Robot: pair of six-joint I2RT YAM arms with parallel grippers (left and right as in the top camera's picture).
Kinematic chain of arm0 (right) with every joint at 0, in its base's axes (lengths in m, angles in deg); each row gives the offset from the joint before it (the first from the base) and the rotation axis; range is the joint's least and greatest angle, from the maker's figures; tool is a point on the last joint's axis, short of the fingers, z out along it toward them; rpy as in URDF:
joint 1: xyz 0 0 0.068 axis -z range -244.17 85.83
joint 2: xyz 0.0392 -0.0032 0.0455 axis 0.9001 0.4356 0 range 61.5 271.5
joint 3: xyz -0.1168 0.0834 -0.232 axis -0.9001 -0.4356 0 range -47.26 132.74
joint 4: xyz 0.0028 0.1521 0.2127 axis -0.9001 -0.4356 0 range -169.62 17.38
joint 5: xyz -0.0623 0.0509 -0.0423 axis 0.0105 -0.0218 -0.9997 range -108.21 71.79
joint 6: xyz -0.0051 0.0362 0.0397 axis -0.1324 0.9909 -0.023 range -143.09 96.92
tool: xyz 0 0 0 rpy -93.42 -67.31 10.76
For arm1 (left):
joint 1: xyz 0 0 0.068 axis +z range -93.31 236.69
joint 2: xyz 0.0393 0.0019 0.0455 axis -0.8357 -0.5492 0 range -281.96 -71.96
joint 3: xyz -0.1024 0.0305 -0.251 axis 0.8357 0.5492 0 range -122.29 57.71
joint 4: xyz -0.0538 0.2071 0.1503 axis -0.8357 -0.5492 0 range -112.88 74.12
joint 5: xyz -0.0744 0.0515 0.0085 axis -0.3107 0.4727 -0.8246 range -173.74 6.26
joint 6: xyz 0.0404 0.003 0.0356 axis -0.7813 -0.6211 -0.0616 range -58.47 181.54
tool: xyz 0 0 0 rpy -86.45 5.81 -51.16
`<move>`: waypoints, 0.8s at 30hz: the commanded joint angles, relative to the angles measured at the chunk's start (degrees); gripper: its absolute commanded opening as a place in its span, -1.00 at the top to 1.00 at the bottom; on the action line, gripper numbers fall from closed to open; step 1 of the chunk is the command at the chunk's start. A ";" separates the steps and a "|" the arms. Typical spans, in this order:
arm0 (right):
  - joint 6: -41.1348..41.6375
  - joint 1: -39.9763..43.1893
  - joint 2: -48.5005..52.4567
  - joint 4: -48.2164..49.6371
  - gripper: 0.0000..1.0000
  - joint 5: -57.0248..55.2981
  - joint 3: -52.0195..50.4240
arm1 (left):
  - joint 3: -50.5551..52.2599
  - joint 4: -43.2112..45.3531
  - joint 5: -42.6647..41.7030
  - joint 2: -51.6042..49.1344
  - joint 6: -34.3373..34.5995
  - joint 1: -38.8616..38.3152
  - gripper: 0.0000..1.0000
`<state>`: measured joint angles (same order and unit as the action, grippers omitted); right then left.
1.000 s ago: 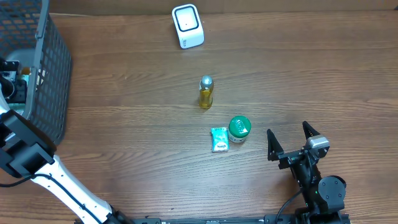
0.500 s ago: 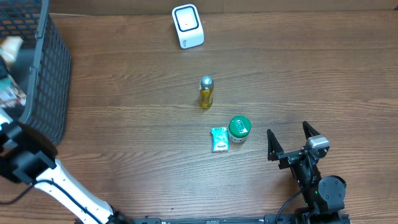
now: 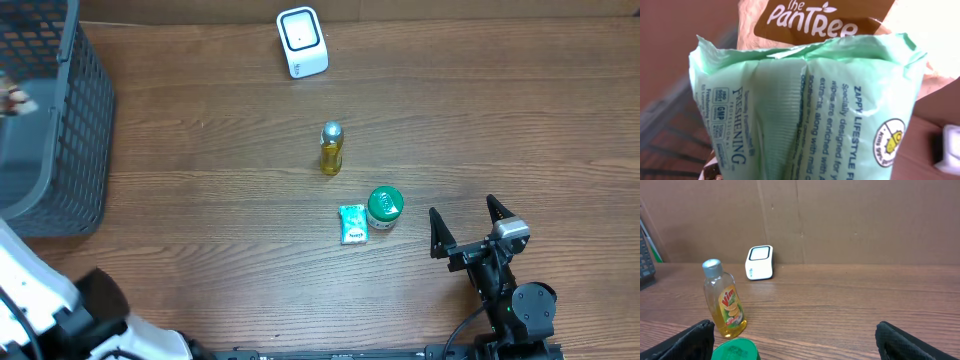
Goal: Scan the item barcode
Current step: 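Grasp the green-and-brown Pantree wipes pouch and lift it out, then carry the pouch to the table left of the bottle and lower it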
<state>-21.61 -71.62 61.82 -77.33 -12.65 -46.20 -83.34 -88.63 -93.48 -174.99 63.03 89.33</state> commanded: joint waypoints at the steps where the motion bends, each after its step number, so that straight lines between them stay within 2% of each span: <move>1: -0.04 0.07 -0.15 0.31 -1.00 -0.33 -0.61 | -0.92 -3.93 -2.16 2.64 1.92 -5.62 0.45; 2: -0.04 0.07 -0.15 0.31 -1.00 -0.33 -0.61 | -0.92 -6.67 -1.68 2.78 1.95 -7.63 0.45; 6: -0.04 0.07 -0.15 0.31 -1.00 -0.33 -0.61 | 0.81 -15.98 1.20 2.01 1.99 -16.59 0.70; 9: -0.04 0.07 -0.15 0.31 -1.00 -0.33 -0.61 | 5.09 -16.96 2.54 1.77 2.01 -22.14 0.77; 15: -0.02 0.07 -0.15 0.31 -1.00 -0.33 -0.61 | 19.26 -13.60 8.02 1.77 6.47 -32.52 0.77; 20: -0.04 0.07 -0.15 0.31 -1.00 -0.33 -0.61 | 32.94 -6.21 8.74 1.77 9.86 -40.06 0.78; 24: -0.04 0.07 -0.15 0.31 -1.00 -0.33 -0.61 | 43.67 0.72 9.14 1.77 15.43 -44.30 0.74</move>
<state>-21.57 -71.62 61.82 -77.31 -12.65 -46.20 -44.55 -89.87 -85.74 -173.35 73.04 47.12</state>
